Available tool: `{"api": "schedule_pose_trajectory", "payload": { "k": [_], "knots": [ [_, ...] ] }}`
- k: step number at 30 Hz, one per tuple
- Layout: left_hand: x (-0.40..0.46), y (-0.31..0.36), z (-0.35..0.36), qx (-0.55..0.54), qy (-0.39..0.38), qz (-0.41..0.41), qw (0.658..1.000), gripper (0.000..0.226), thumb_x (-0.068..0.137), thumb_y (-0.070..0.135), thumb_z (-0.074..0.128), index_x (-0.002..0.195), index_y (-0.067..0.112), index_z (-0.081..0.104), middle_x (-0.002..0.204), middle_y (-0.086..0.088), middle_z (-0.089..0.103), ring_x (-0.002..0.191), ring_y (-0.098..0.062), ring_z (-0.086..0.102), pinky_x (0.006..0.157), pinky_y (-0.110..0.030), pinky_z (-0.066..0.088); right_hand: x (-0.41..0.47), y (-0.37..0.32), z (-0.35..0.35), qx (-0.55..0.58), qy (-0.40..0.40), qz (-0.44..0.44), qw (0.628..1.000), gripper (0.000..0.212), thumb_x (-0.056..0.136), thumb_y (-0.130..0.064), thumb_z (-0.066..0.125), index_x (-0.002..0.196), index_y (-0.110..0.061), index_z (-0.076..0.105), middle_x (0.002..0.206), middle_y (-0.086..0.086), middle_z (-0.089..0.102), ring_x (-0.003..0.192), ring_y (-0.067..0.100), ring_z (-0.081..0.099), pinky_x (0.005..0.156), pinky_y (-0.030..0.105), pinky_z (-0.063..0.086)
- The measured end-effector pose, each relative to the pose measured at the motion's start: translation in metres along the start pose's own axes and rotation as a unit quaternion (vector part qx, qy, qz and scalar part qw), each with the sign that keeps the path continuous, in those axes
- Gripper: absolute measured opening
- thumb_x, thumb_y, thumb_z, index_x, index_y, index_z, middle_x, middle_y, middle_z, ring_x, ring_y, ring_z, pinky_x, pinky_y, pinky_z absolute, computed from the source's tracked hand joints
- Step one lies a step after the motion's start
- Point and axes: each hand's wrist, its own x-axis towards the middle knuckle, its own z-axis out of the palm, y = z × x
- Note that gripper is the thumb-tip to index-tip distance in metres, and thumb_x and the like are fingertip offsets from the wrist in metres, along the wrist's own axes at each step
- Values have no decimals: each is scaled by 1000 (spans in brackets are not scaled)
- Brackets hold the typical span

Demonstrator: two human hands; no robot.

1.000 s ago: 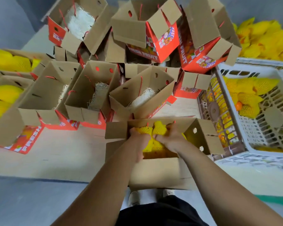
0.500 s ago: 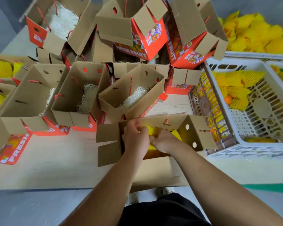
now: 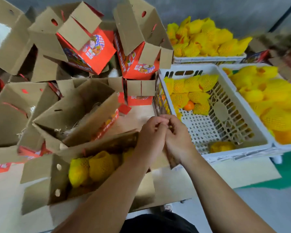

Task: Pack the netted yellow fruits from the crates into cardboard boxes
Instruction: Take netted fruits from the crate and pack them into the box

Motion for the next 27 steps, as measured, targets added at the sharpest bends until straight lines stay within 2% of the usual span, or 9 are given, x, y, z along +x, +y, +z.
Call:
{"api": "schedule_pose_trajectory", "payload": {
  "k": [5,7,10,13,16,19,23,25,27],
  "knots": [
    [41,13,89,81,-45,52,994,16,100,19,57,100,21,73,102,6,73,95,-6,65,77,-14,45,44,35,-84,-29,33,4,999,21,99,-12,56,110,-26,68,99,-14,71,86,-6,64,64,8,44],
    [70,10,103,160,-66,97,980,18,104,24,56,104,20,73,103,2,74,96,-15,67,79,-29,50,66,53,-108,-45,29,1,999,16,101,-15,56,110,-25,64,96,-9,69,76,2,64,59,18,46],
    [111,4,108,356,-86,176,914,22,103,27,55,108,18,74,102,-3,75,98,-26,68,81,-42,49,107,82,-127,-122,-20,9,992,16,104,-20,51,119,-24,57,99,-3,66,63,3,58,52,21,38],
    [134,1,114,555,-87,189,805,23,99,37,53,105,27,72,96,0,72,97,-25,64,89,-40,41,151,112,-127,-229,-85,23,969,39,100,-16,55,139,-12,52,127,10,63,103,26,63,72,28,40],
    [138,1,118,622,-68,182,758,19,99,35,56,96,26,72,87,2,69,92,-23,62,95,-39,40,191,131,-114,-368,-127,-13,921,55,93,-8,61,146,-14,45,147,12,48,127,37,51,90,42,47],
    [136,1,121,647,-57,172,741,20,102,29,53,96,25,71,89,4,69,94,-20,59,99,-36,38,226,144,-106,-538,-151,-81,825,76,88,-7,67,152,-24,31,158,3,32,132,37,41,101,45,43],
    [135,6,123,674,-70,148,720,19,104,24,52,95,23,69,97,4,70,102,-20,57,104,-35,35,258,155,-106,-598,-201,-104,769,95,78,-5,76,152,-23,20,150,12,25,133,41,36,105,47,42],
    [138,7,124,689,-89,138,706,18,103,23,52,98,23,69,101,4,70,105,-21,57,103,-36,35,269,158,-105,-620,-193,-120,751,93,77,-8,77,146,-24,16,148,12,27,136,40,32,111,48,38],
    [141,5,125,698,-110,129,696,17,102,21,53,102,24,70,105,3,71,108,-22,57,102,-37,34,276,162,-105,-648,-197,-149,720,92,83,-15,74,145,-25,6,156,10,22,144,38,24,118,48,31]
  ]
}}
